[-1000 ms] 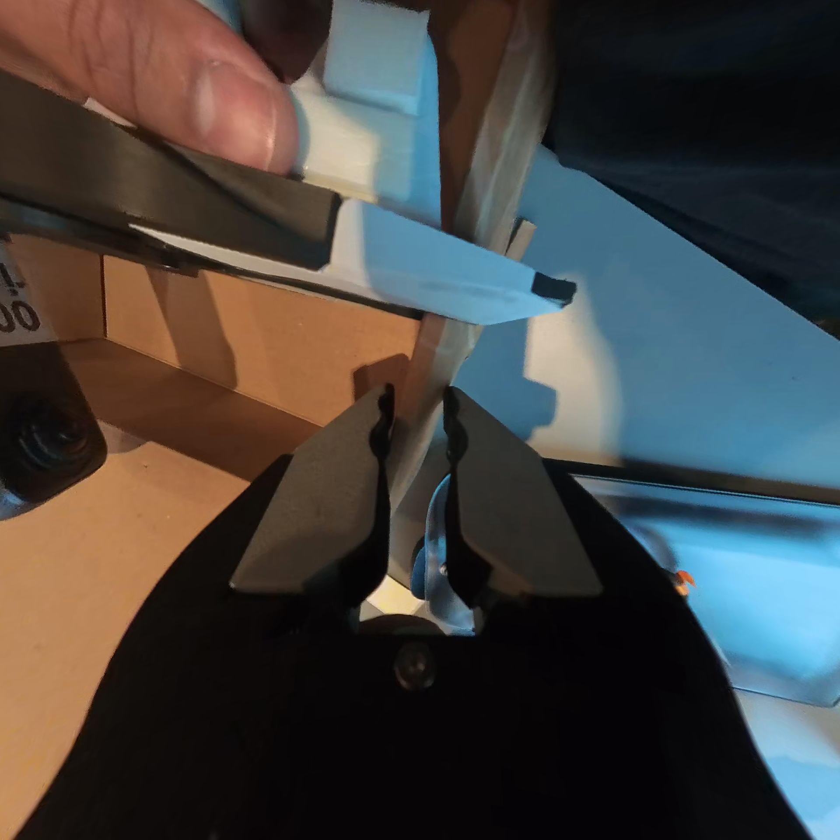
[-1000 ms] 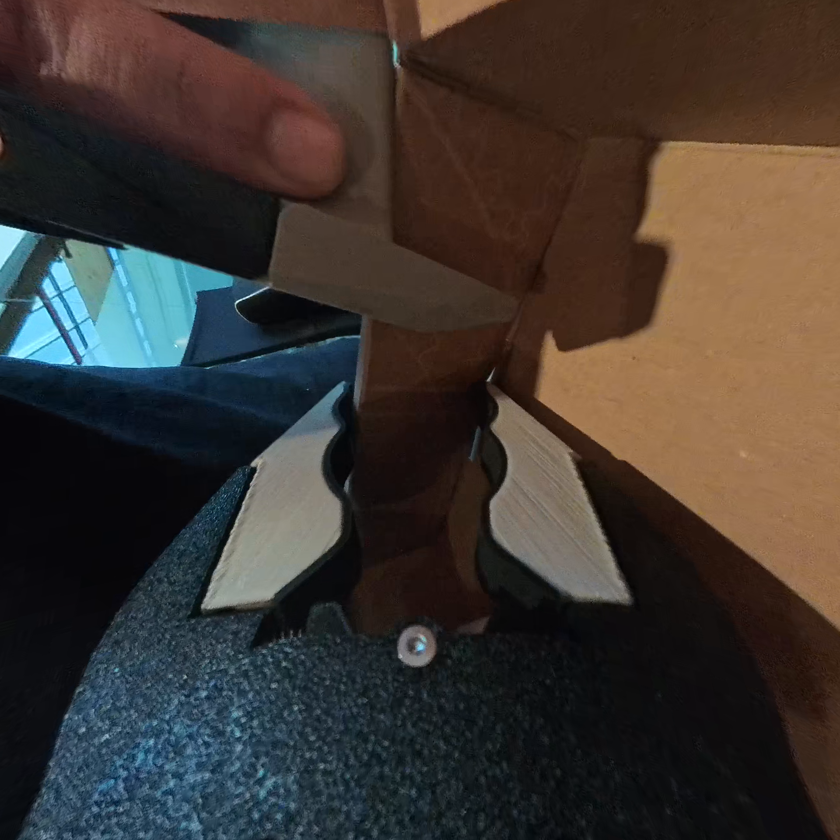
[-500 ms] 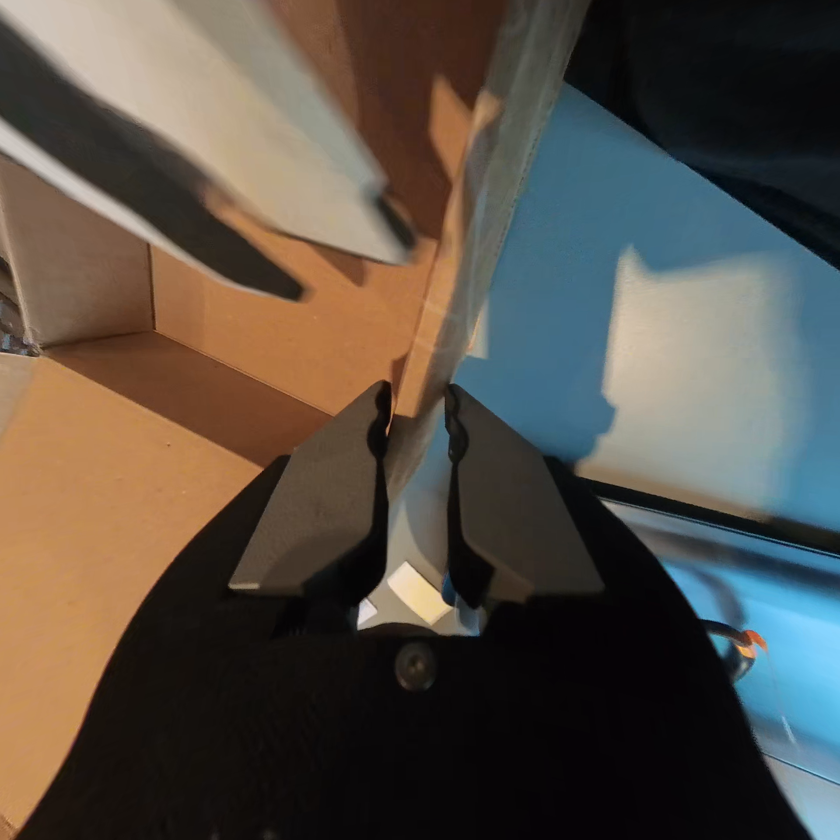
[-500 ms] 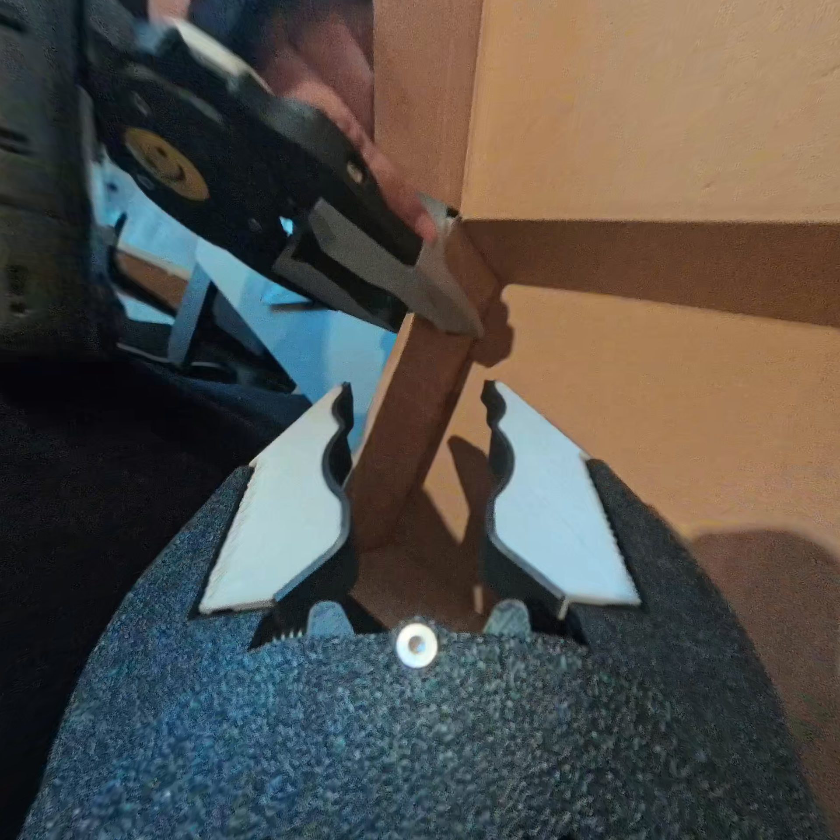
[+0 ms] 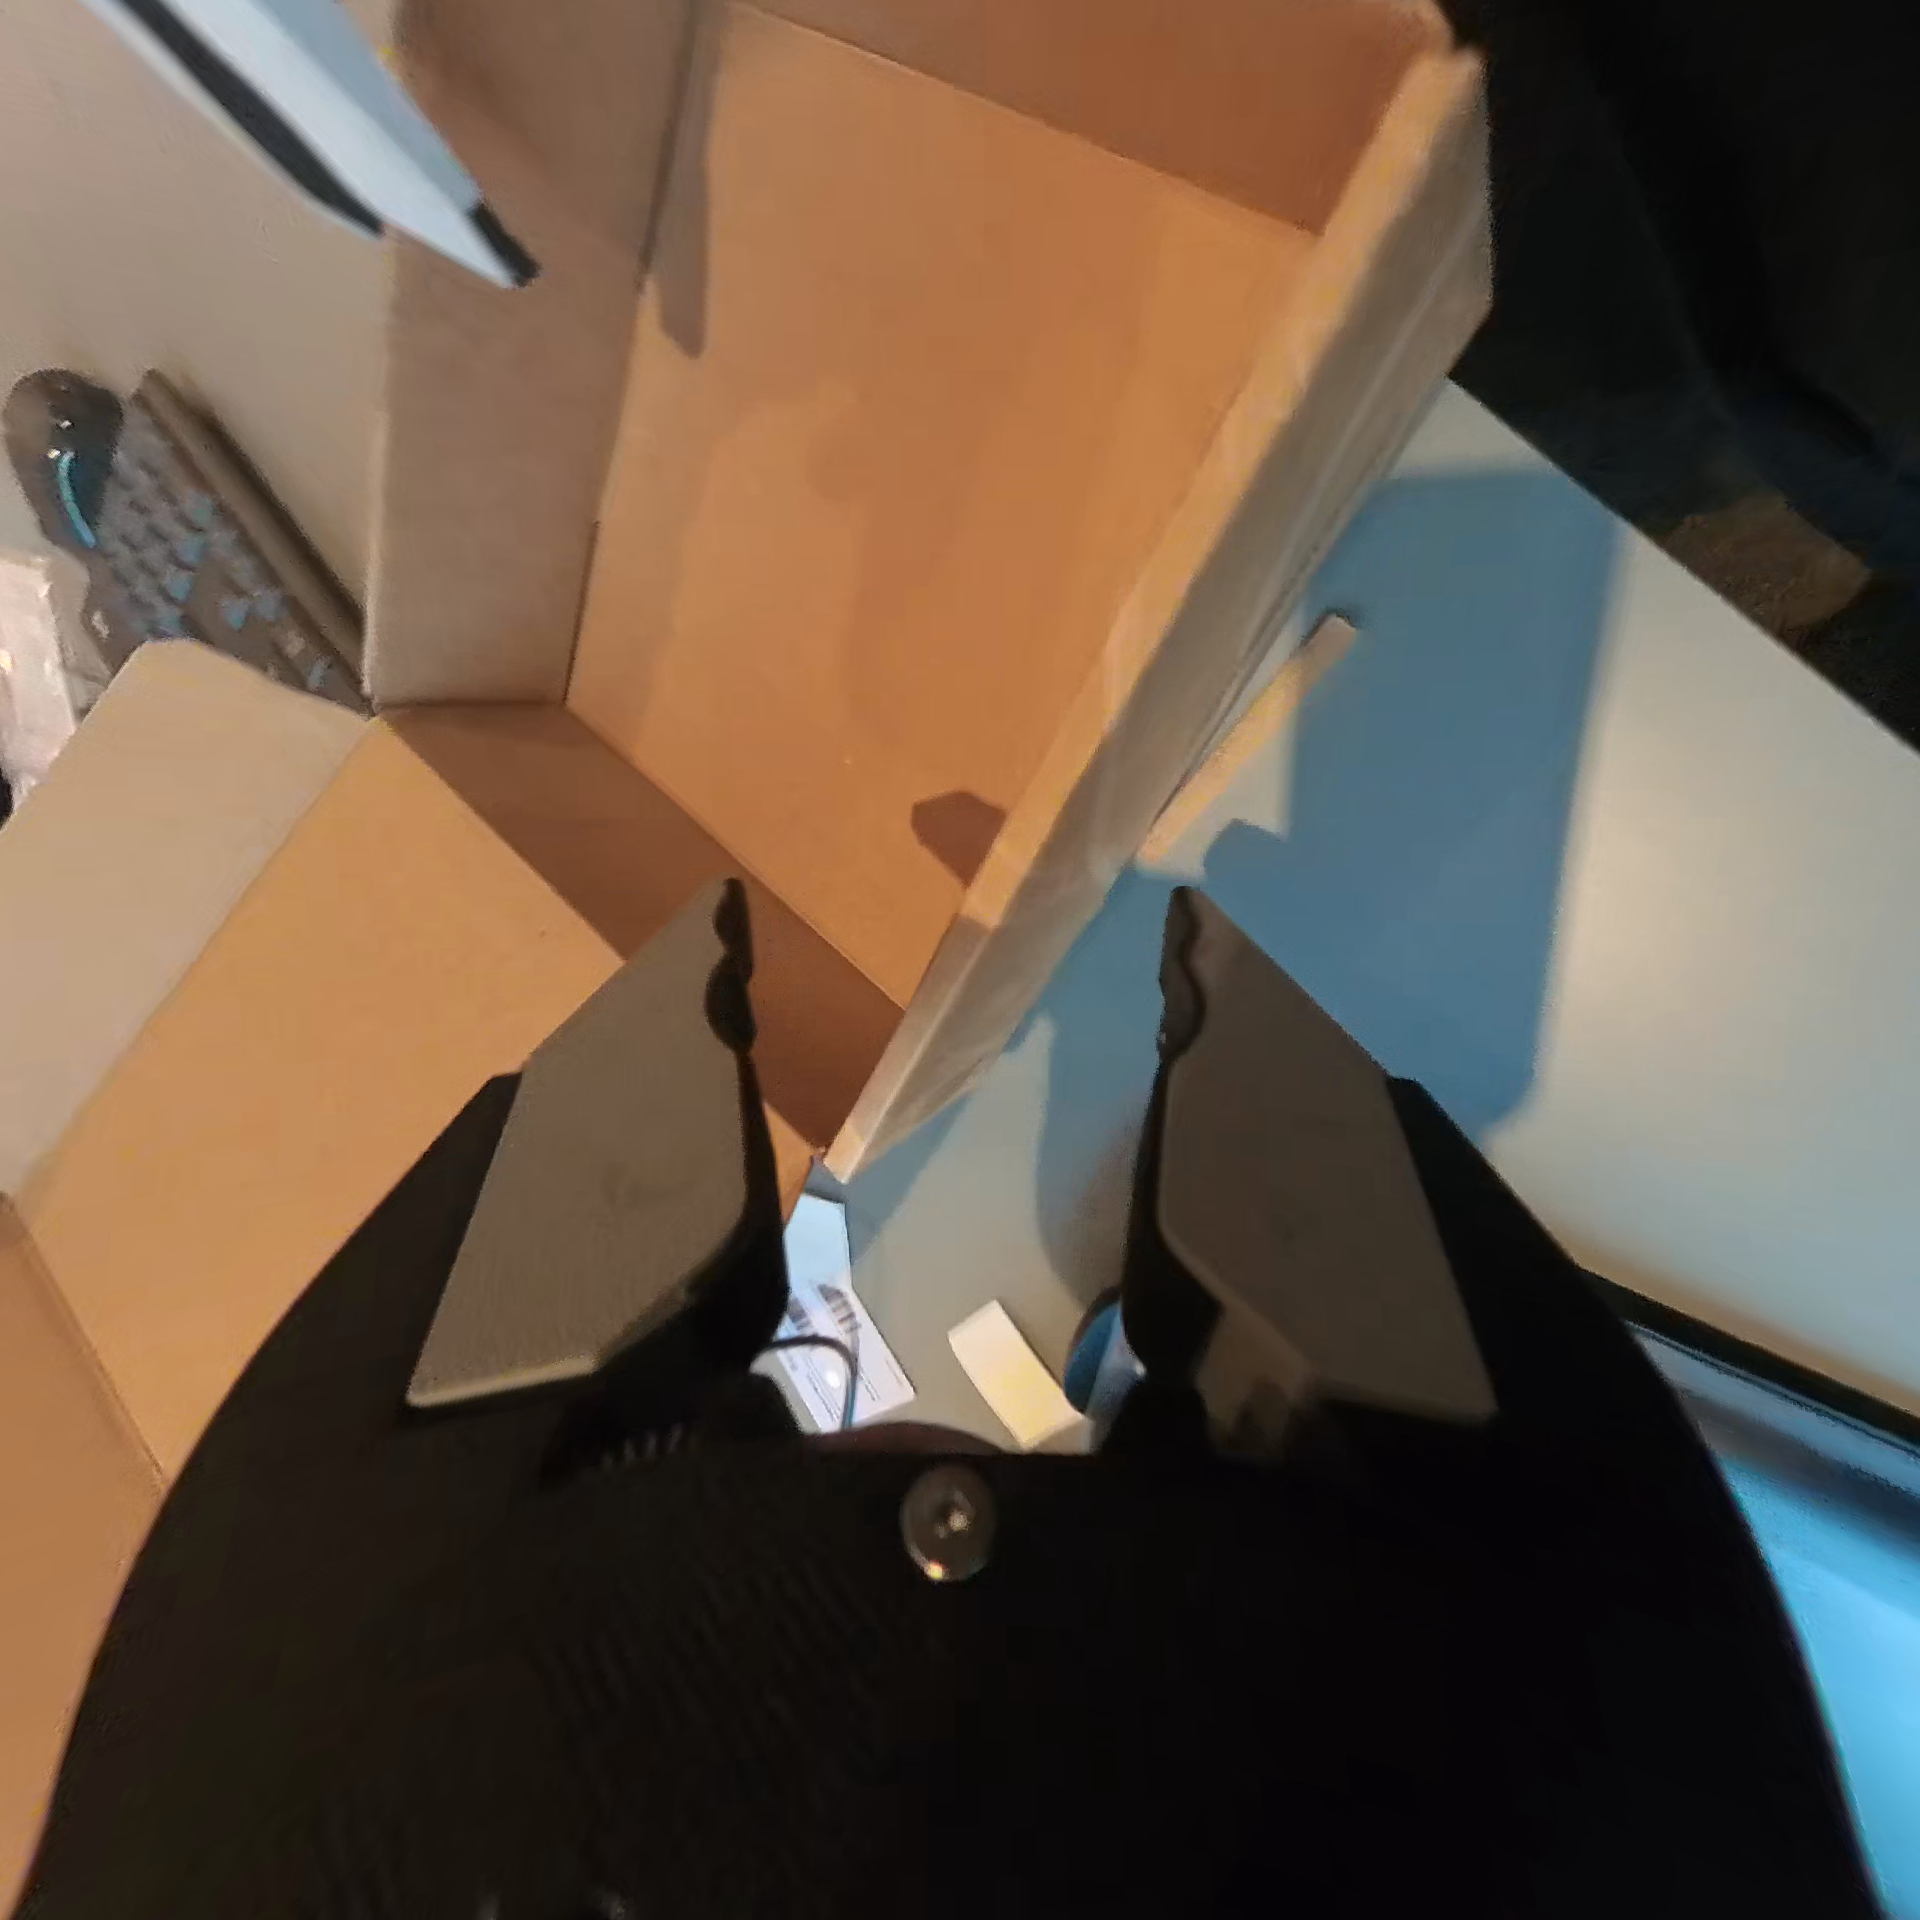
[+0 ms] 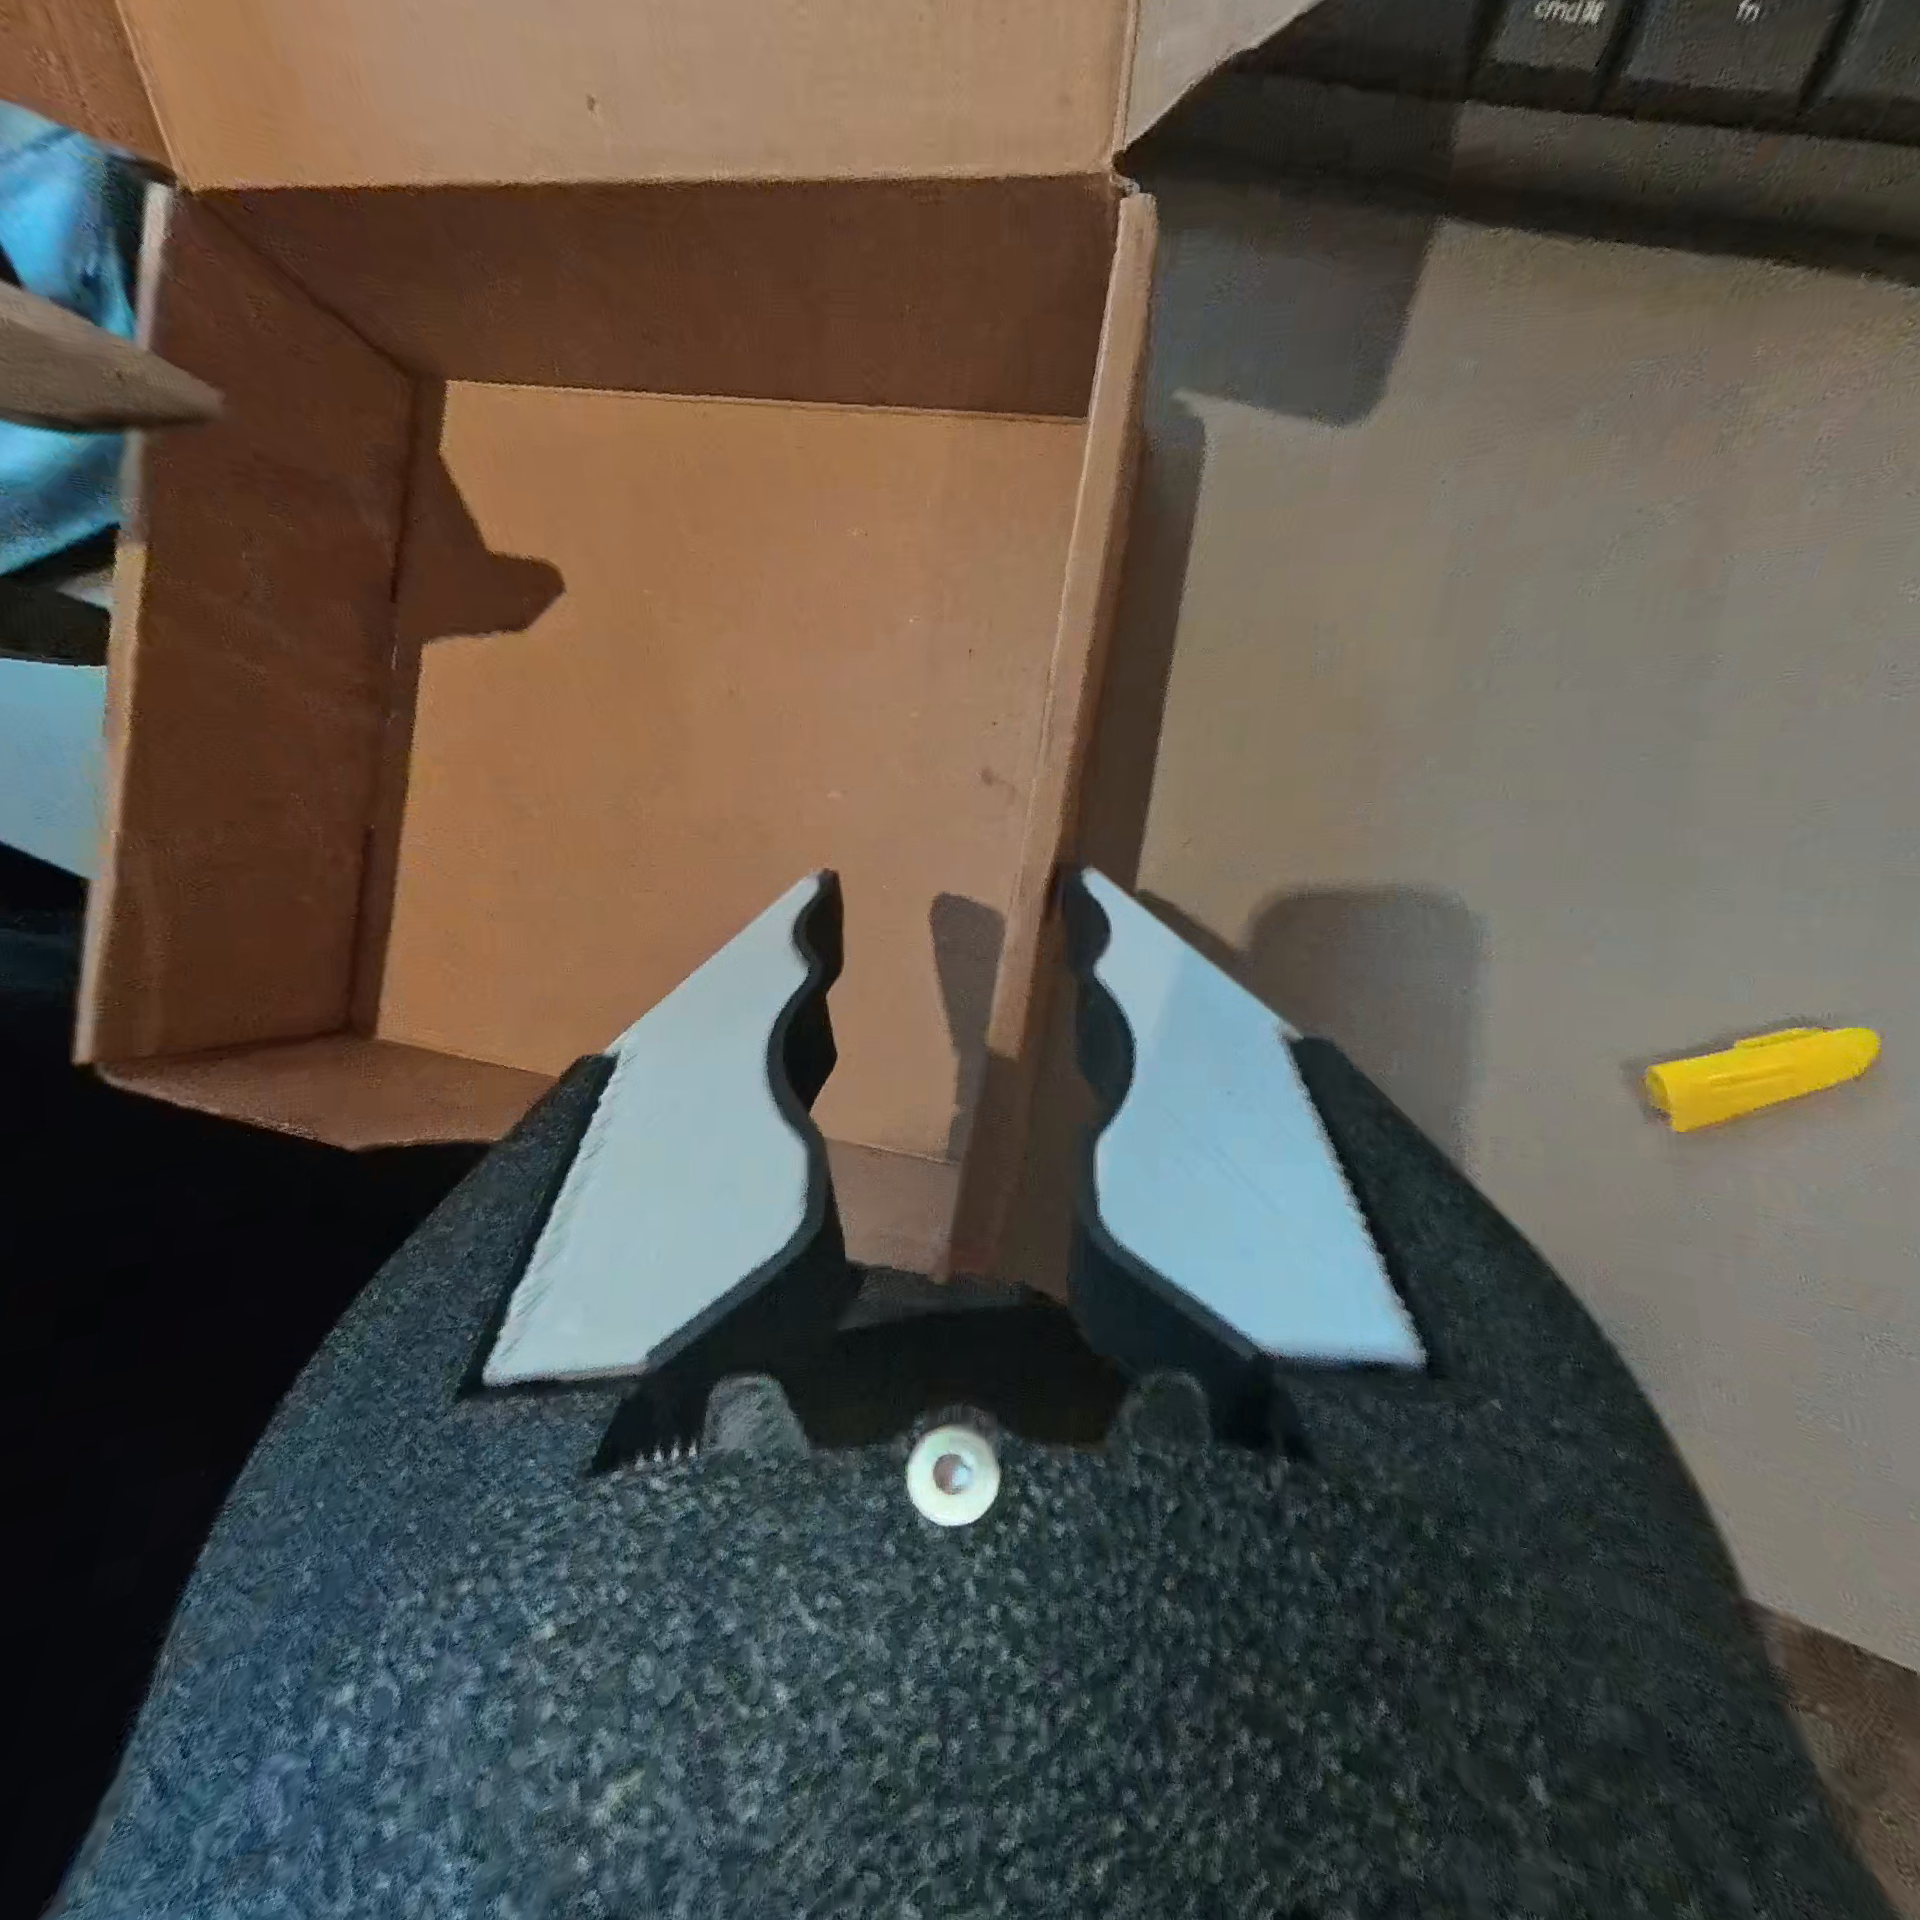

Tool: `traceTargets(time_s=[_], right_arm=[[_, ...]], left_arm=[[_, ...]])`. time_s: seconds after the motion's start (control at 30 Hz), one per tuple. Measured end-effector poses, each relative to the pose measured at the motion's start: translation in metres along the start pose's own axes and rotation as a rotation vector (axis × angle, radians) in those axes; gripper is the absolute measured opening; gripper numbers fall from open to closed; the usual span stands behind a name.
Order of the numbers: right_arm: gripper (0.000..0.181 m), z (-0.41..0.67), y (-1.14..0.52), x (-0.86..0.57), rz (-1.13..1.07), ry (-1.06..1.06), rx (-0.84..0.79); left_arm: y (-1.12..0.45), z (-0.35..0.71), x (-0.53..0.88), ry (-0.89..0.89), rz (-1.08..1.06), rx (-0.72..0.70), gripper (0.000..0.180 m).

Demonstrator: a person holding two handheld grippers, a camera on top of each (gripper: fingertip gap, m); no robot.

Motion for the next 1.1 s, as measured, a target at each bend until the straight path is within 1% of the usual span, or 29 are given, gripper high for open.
traceTargets(time_s=[0.1,0.2,0.27,0.37,0.47,0.5,0.57,0.6,0.67,0.73,0.8,0.87,0.93,1.0,1.1], right_arm=[[0.043,-0.011,-0.008,0.003,0.032,-0.064,0.034],[0.042,-0.021,-0.01,0.01,0.046,-0.077,0.059],[0.041,-0.029,-0.011,0.016,0.048,-0.076,0.075],[0.042,-0.036,-0.01,0.022,0.047,-0.079,0.07],[0.036,-0.025,0.01,0.027,0.09,-0.088,-0.039],[0.032,-0.018,0.02,0.022,0.083,-0.08,-0.082],[0.03,-0.002,0.041,0.008,0.074,-0.058,-0.158],[0.03,0.007,0.05,-0.002,0.083,-0.053,-0.185],[0.034,0.028,0.062,-0.02,0.155,-0.038,-0.215],[0.032,0.049,0.069,-0.036,0.234,0.004,-0.244],[0.029,0.067,0.07,-0.053,0.31,0.019,-0.264],[0.024,0.083,0.066,-0.068,0.389,-0.001,-0.269],[0.025,0.095,0.061,-0.079,0.42,-0.022,-0.264],[0.03,0.107,0.058,-0.083,0.43,-0.011,-0.259],[0.035,0.121,0.051,-0.077,0.478,0.014,-0.231]], left_arm=[[0.012,-0.002,0.006,0.088,0.068,0.02,0.084],[0.03,0.001,0.012,0.263,0.133,0.021,0.086],[0.043,0.003,0.02,0.462,0.189,0.004,0.085],[0.058,-0.006,0.038,0.818,0.243,-0.016,0.086],[0.067,-0.031,0.063,1.111,0.284,-0.031,0.082],[0.07,-0.041,0.073,1.181,0.289,-0.035,0.081],[0.073,-0.069,0.092,1.284,0.325,0.0,0.077],[0.072,-0.083,0.102,1.332,0.322,0.006,0.078],[0.065,-0.106,0.119,1.457,0.257,-0.027,0.071],[0.051,-0.124,0.131,1.603,0.118,-0.075,0.07],[0.039,-0.135,0.141,1.728,-0.035,-0.132,0.063],[0.031,-0.143,0.15,1.776,-0.091,-0.156,0.056],[0.028,-0.149,0.156,1.752,-0.074,-0.118,0.053],[0.022,-0.149,0.158,1.741,-0.117,-0.058,0.066],[0.012,-0.145,0.156,1.707,-0.163,-0.003,0.066]])
Point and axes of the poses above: each gripper's, where its closed fingertips meet, y back along the fingers, z out of its top, x = y × z across the jaws, the point moved 4 cm from there along y, back along the fingers, and after that the axes turned 6 degrees about z, right-handed, at the moved point
